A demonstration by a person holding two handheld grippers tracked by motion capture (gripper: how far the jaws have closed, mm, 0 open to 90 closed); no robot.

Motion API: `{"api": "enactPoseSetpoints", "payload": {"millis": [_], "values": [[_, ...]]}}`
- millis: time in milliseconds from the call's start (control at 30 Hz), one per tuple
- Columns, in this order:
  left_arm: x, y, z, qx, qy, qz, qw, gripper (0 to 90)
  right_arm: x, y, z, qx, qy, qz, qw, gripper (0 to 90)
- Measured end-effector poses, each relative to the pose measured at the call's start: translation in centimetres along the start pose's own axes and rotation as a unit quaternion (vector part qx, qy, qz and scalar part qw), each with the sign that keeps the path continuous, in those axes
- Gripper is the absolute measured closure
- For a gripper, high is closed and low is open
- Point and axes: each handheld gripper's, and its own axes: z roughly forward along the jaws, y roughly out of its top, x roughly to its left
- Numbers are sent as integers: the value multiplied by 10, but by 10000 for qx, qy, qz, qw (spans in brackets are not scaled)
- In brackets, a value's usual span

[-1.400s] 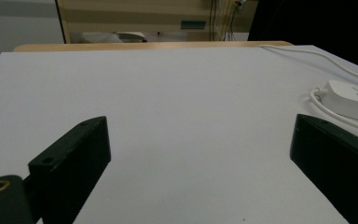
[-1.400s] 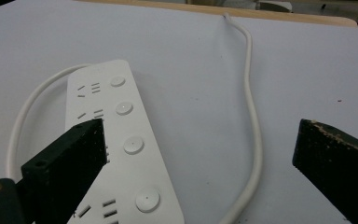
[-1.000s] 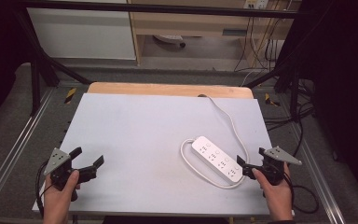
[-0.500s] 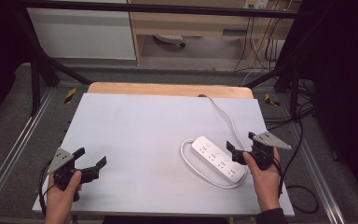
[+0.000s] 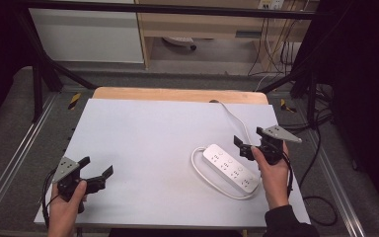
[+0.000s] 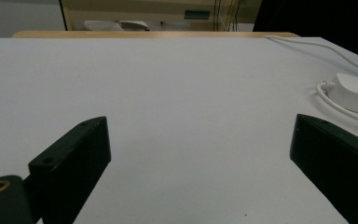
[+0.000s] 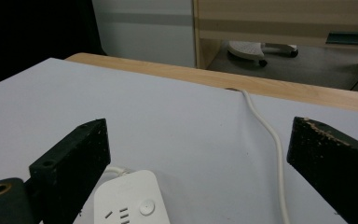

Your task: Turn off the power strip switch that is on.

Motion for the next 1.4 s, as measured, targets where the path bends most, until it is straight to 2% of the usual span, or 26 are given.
{"api": "enactPoseSetpoints", "payload": {"millis": [200, 367, 400, 500, 567, 600, 667, 700, 733, 800, 833, 867, 933, 1000, 1067, 1133, 1300, 1333, 1400], "values": [[1, 0, -1, 13, 31, -34, 10000, 48, 8, 1, 11, 69, -33, -95, 9999, 60], [2, 1, -1, -1, 59, -66, 10000, 49, 15, -1, 17, 123, -54, -184, 9997, 123], [2, 1, -1, 0, 65, -67, 10000, 50, 18, -1, 19, 138, 2, -191, 9997, 197], [1, 1, -1, 0, 67, -63, 10000, 50, 20, -2, 21, 143, 80, -229, 9996, 273], [2, 0, -1, 33, 152, -26, 9999, 52, 22, -3, 22, 168, 76, -262, 9995, 325], [2, 0, -1, 33, 152, -26, 9999, 56, 22, -3, 22, 168, 76, -262, 9995, 325], [3, 0, -1, 43, 166, -31, 9998, 56, 23, -6, 24, 233, 130, -266, 9993, 425], [3, 0, -2, 51, 178, -29, 9998, 56, 23, -6, 24, 233, 130, -266, 9993, 425], [4, 0, -2, 61, 166, -29, 9998, 56, 23, -8, 26, 267, 156, -220, 9993, 505], [4, 0, -2, 74, 180, -19, 9998, 54, 21, -11, 27, 293, 200, -191, 9992, 581], [4, -1, -3, 80, 198, -11, 9998, 54, 21, -11, 27, 293, 200, -191, 9992, 581], [5, -1, -3, 85, 199, 0, 9998, 53, 20, -14, 28, 320, 209, -183, 9991, 641], [6, -1, -3, 53, 204, 13, 9998, 49, 20, -16, 29, 349, 196, -213, 9990, 663], [8, -1, 0, 107, 238, 56, 9996, 49, 20, -18, 30, 347, 214, -221, 9989, 717], [9, -1, 5, 62, 272, 19, 9996, 53, 21, -21, 31, 345, 186, -232, 9990, 780], [11, 0, 9, 132, 286, 100, 9995, 56, 22, -24, 33, 385, 190, -273, 9987, 811], [8, 1, 8, 92, 204, 108, 9997, 59, 23, -32, 35, 473, 175, -243, 9984, 870], [7, 1, 7, 78, 189, 123, 9997, 57, 24, -36, 37, 615, 175, -212, 9977, 900], [5, 1, 7, 66, 179, 123, 9997, 57, 25, -39, 38, 727, 177, -184, 9970, 900]]}}
